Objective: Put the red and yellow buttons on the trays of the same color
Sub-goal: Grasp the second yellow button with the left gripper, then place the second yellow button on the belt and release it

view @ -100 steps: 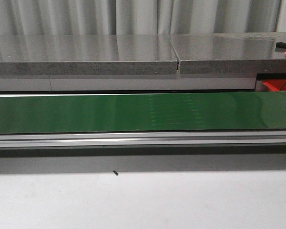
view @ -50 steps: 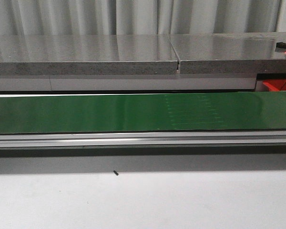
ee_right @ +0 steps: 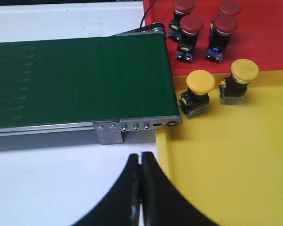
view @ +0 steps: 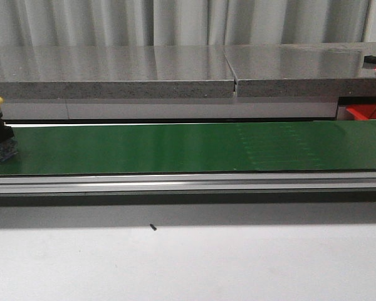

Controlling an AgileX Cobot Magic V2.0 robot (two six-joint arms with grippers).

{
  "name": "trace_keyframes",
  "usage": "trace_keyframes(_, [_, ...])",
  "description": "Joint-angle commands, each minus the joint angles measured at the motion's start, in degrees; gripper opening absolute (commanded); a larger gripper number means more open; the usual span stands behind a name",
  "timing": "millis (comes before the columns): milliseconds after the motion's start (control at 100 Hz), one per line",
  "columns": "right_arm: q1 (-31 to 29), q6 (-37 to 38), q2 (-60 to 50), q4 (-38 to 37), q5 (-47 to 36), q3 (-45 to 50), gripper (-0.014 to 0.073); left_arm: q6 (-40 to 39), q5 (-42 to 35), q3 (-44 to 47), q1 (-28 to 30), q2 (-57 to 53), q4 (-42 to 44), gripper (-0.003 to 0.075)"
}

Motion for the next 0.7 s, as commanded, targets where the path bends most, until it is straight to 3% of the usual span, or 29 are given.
trace_keyframes(0, [-0.03, 0.05, 0.02, -0.67, -3.70, -1.52, -0.0092, 0.32, -4.15, 1.35, 0.17, -7.47, -0.86, 0.0200])
trace_keyframes(170, [-0.03, 0.05, 0.02, -0.67, -3.70, -1.52, -0.0092, 0.35, -7.48, 7.97, 0.17, -14.99, -0.86, 0.0200])
trace_keyframes(690, [-0.03, 0.05, 0.02, -0.67, -3.70, -1.52, -0.0092, 0.48, -6.40, 18.90, 0.03, -27.09, -1.85, 0.0200])
